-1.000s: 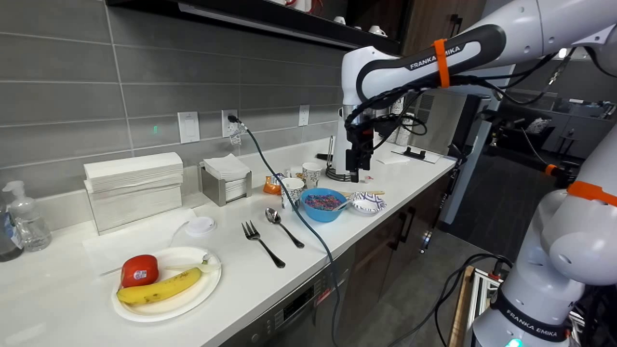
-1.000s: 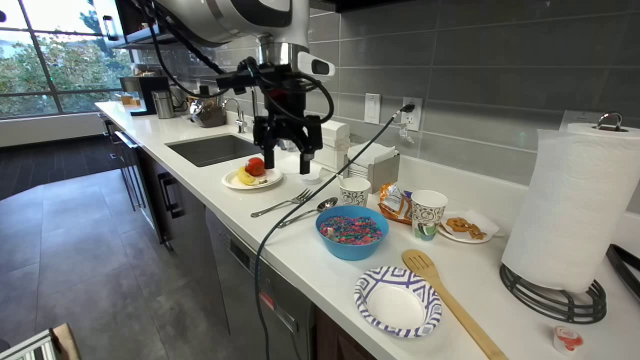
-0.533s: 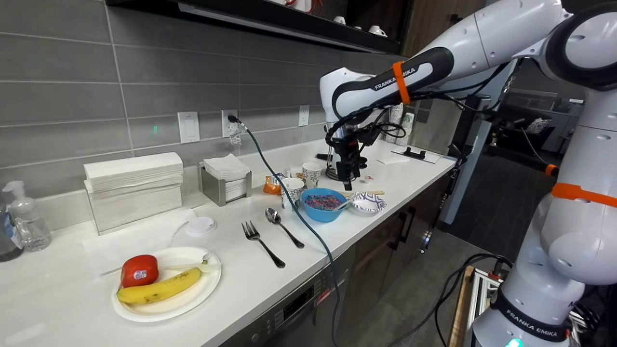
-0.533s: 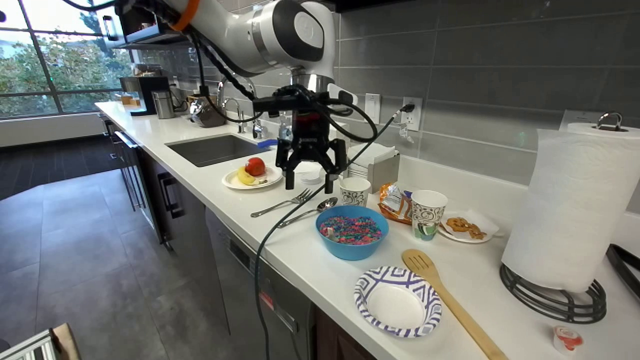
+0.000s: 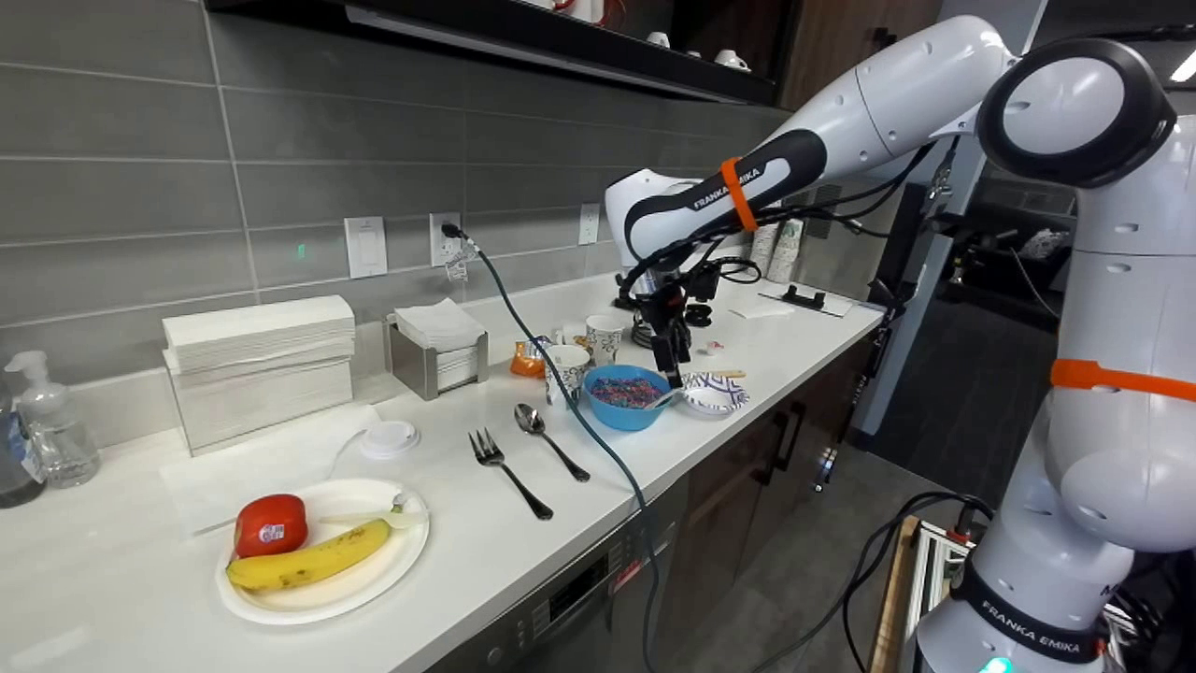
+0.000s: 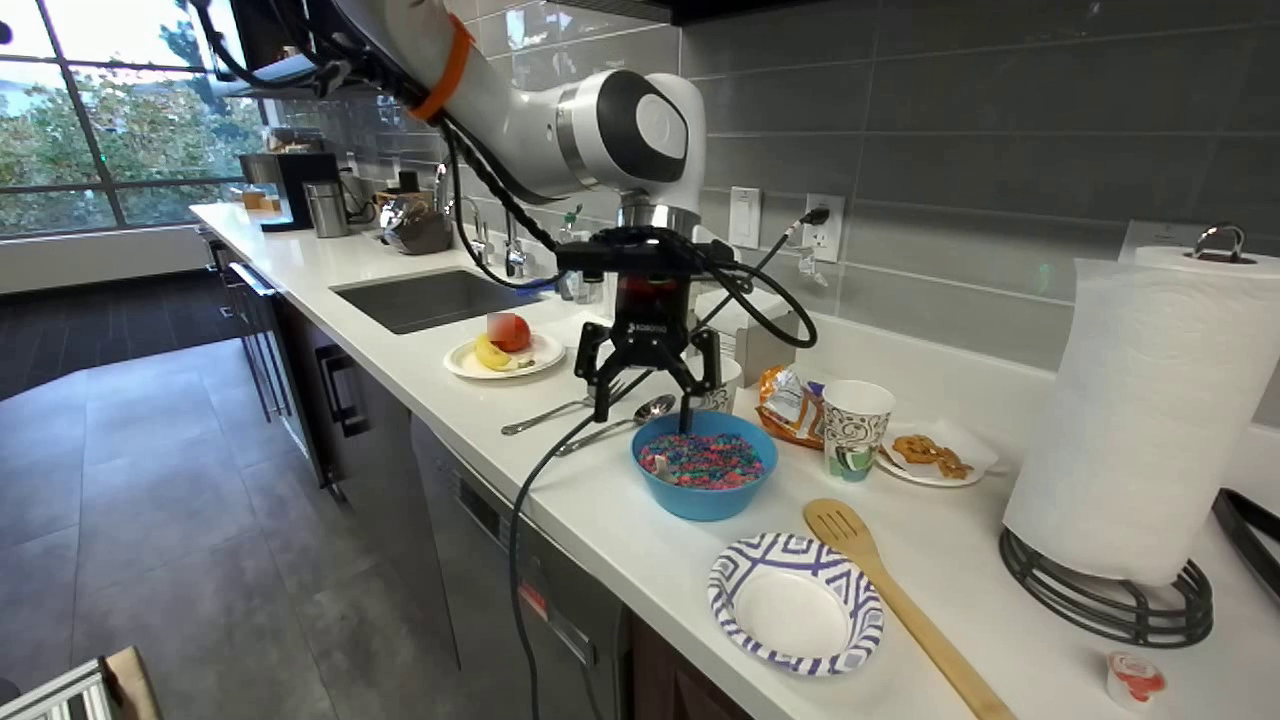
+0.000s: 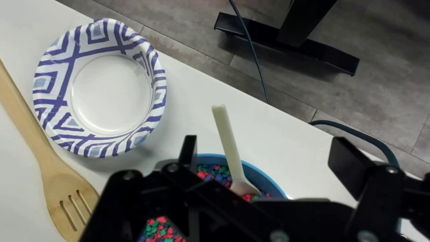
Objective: Scoop up the cereal and put it into the coffee cup then move the cup closer to the edge of the table
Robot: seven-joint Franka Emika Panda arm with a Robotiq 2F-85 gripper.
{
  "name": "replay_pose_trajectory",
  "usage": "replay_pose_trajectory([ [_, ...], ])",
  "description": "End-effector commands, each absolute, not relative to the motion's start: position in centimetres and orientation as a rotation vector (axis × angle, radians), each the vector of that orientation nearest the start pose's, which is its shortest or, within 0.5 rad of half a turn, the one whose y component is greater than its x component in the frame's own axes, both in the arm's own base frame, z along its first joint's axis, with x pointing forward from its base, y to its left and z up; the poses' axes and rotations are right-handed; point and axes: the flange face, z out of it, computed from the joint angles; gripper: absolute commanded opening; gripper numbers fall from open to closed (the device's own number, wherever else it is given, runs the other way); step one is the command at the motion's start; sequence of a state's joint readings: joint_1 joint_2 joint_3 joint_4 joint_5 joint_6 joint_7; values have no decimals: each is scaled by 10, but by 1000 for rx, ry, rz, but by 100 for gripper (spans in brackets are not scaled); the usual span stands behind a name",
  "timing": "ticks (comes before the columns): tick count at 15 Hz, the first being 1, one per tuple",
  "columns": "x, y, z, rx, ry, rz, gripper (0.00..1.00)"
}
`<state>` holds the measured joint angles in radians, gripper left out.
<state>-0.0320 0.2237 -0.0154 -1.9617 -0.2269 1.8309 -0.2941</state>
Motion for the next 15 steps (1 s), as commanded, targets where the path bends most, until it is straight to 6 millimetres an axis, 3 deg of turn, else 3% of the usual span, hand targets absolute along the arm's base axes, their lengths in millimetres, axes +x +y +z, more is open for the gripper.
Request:
replay_pose_trajectory([
  [1, 566, -55, 327, -3163, -613, 695, 100],
  [7, 575, -57, 307, -3150, -663, 760, 99],
  [11, 579, -59, 294, -3151, -680, 799, 78],
  [12, 580, -59, 292, -3149, -684, 806, 79],
  [15, 582, -60, 287, -3150, -695, 827, 56],
])
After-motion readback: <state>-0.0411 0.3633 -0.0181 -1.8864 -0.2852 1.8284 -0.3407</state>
